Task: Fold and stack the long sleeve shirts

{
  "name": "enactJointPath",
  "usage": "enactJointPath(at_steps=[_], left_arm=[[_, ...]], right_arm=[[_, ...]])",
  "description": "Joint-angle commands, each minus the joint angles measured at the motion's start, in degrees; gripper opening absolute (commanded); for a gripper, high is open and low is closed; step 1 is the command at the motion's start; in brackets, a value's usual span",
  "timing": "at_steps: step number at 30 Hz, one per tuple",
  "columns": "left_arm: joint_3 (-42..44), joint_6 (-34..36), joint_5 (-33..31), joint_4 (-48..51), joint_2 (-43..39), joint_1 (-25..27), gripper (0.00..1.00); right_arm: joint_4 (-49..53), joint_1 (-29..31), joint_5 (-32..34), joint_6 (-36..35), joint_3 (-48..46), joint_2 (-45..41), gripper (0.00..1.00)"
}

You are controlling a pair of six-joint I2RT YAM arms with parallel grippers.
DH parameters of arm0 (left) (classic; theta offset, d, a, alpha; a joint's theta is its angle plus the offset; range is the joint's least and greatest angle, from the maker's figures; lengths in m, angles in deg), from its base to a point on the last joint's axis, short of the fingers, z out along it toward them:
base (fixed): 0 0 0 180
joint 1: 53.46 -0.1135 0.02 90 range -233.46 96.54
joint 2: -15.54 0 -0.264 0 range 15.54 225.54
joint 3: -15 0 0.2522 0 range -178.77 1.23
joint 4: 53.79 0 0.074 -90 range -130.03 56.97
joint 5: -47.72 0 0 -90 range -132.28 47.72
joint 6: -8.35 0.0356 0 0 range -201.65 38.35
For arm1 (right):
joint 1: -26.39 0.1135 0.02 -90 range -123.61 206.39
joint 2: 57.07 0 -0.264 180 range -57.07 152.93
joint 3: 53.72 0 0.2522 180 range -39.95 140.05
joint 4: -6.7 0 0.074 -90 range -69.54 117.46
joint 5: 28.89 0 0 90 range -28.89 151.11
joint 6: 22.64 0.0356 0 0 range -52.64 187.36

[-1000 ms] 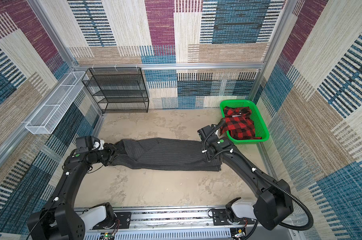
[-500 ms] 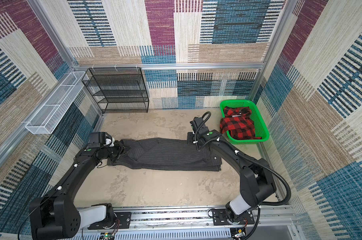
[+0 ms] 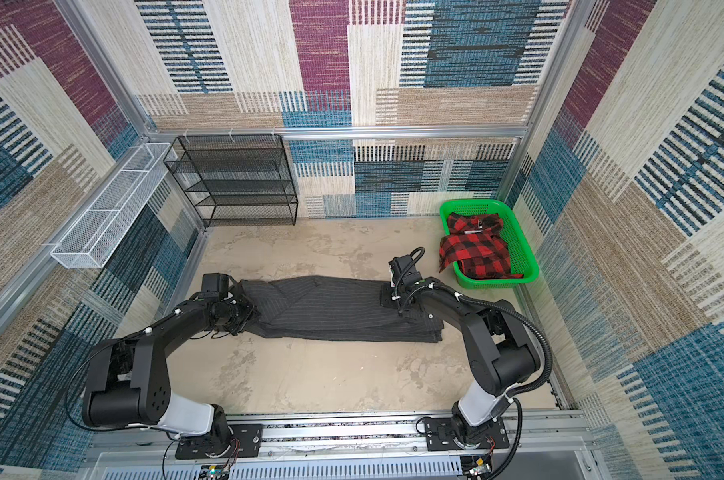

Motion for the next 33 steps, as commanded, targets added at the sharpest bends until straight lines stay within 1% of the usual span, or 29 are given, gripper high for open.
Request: enactJointPath(at_steps=[1, 7, 11, 16, 19, 22, 26, 30, 33], left_arm=[[0.8, -0.4, -2.9, -2.5, 0.8, -0.4, 0.17], [1.4, -0.7, -7.5, -0.8, -0.5, -1.3, 0.17], [0.7, -0.7, -9.7, 0.9, -1.5, -2.3, 0.17], [-2.1, -0.9, -7.6, 2.4, -3.6, -2.9, 0.17], [-3.6, -1.9, -5.3, 2.7, -6.4, -2.6, 0.18], [-4.6, -3.2, -3.4, 1.1, -8.4, -1.8, 0.19], [-5.9, -4.5, -0.2, -3.2, -6.5, -0.4, 0.20], [-6.9, -5.1, 1.4, -8.3, -1.0, 0.4, 0.18], [-7.0, -5.6, 2.0, -12.1, 3.5, 0.4, 0.16]], right_arm=[[-4.4, -1.0, -1.3, 1.5, -2.5, 0.6, 0.27], [-3.9, -2.4, 0.0, 3.4, -4.8, 3.0, 0.24], [-3.0, -2.5, 0.9, 4.4, -5.8, 2.0, 0.23], [1.2, -2.3, 1.4, 3.4, -4.3, -3.2, 0.24], [4.4, -1.4, 1.4, 2.0, -1.2, -6.4, 0.26], [5.7, 0.9, 0.8, 1.2, 3.2, -6.8, 0.26], [1.3, 5.5, -3.6, 0.5, 9.3, -2.6, 0.26], [-7.1, 10.1, -9.9, 1.5, 15.4, 5.5, 0.26], [-10.7, 13.0, -13.4, 2.5, 20.9, 12.1, 0.25]])
